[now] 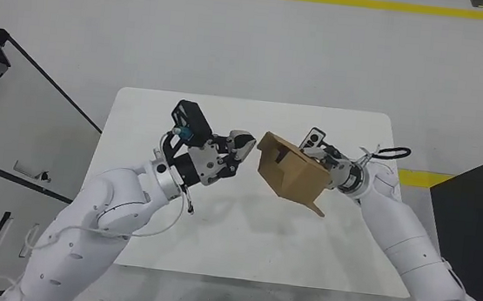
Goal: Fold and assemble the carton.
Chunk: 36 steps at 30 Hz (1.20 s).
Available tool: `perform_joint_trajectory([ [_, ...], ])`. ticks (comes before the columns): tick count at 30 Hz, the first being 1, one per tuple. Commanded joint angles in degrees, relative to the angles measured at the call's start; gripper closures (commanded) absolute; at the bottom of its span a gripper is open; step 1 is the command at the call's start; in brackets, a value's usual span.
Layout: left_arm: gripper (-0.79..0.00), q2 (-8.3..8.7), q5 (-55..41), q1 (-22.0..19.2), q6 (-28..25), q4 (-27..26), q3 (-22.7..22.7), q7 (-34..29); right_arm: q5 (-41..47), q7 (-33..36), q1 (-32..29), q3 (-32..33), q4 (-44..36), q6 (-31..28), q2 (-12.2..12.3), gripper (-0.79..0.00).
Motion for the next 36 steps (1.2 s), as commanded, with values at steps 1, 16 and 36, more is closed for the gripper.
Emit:
perform_joint_trajectory([
  [1, 0.0, -0.13, -0.51, -0.56, -0.36, 0.44, 0.71, -0.04, 0.82, 0.05, 0.05, -0.58, -0.17, -0.05, 0.16, 0.0],
  [16, 0.0, -0.56, -3.56, -2.65, -5.69, 1.68, 2.95, -0.01, 3.82, 0.18, 1.39, -3.67, 0.11, -0.18, 1.26, 0.0],
  [36, 0.0, -0.8, -2.86, -3.7, -5.05, 2.22, 3.24, -1.69, 3.63, 1.3, 3.01, -5.27, 1.52, -1.31, 1.45, 0.0],
])
